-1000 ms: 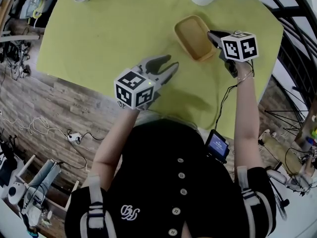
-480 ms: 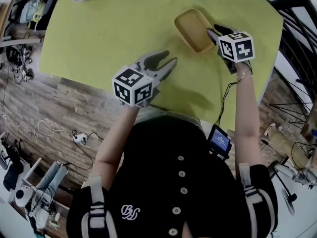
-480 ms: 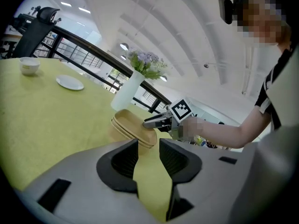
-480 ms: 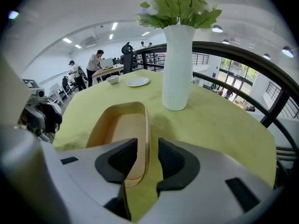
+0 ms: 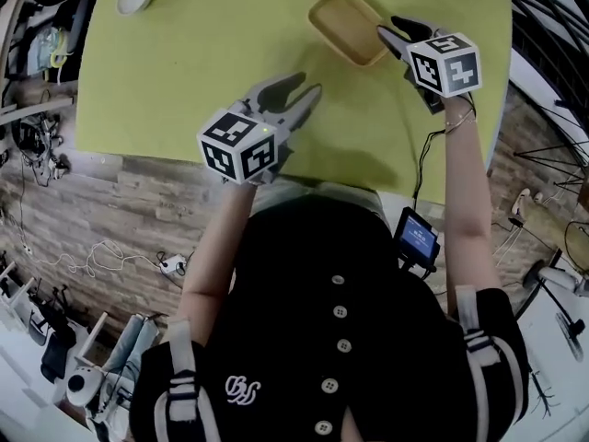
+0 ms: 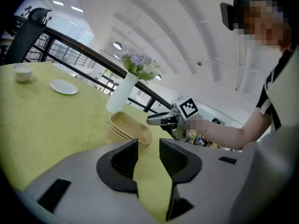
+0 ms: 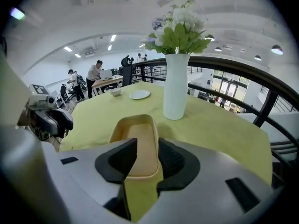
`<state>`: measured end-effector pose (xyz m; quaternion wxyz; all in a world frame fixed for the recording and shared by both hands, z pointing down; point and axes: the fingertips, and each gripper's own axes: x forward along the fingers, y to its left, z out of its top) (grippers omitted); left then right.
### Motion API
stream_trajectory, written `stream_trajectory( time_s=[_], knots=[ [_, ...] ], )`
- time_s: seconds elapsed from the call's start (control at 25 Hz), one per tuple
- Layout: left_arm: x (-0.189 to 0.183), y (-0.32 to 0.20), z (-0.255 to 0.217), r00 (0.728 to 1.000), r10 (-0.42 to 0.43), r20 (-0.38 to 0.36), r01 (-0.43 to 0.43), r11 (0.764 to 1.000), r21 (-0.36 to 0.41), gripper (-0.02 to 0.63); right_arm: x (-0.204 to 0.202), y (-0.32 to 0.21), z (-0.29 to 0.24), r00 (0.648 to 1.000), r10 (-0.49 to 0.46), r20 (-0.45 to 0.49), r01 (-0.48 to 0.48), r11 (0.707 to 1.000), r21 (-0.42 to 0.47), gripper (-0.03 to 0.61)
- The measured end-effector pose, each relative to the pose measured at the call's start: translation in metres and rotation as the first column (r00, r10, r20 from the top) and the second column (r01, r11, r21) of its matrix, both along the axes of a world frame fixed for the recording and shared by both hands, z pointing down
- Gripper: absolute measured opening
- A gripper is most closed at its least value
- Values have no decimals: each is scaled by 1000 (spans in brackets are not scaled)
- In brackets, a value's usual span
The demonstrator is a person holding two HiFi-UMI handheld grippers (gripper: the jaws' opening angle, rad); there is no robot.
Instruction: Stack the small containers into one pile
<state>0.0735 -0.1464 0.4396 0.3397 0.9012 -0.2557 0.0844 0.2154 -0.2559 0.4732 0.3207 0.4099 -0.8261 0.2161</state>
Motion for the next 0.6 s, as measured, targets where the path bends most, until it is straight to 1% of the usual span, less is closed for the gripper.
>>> stream_trajectory(
  time_s=[0.24, 0.36, 0.52, 0.6],
  knots=[
    [-2, -1, -10, 998, 57, -13, -57, 998, 27, 138, -7, 9, -38, 1000, 31, -2, -31, 998, 62, 148],
    [2, -1, -20, 997, 76, -28, -75, 996, 46, 138, -4, 15, -60, 998, 55, 6, -55, 992, 117, 124],
    [2, -5, -29, 996, 80, -33, -78, 995, 67, 138, -11, 29, -81, 998, 59, 38, -64, 983, 170, 114],
    [-2, -10, -31, 997, 79, -26, -77, 994, 77, 138, -19, 34, -90, 995, 72, 69, -85, 975, 205, 114]
  ],
)
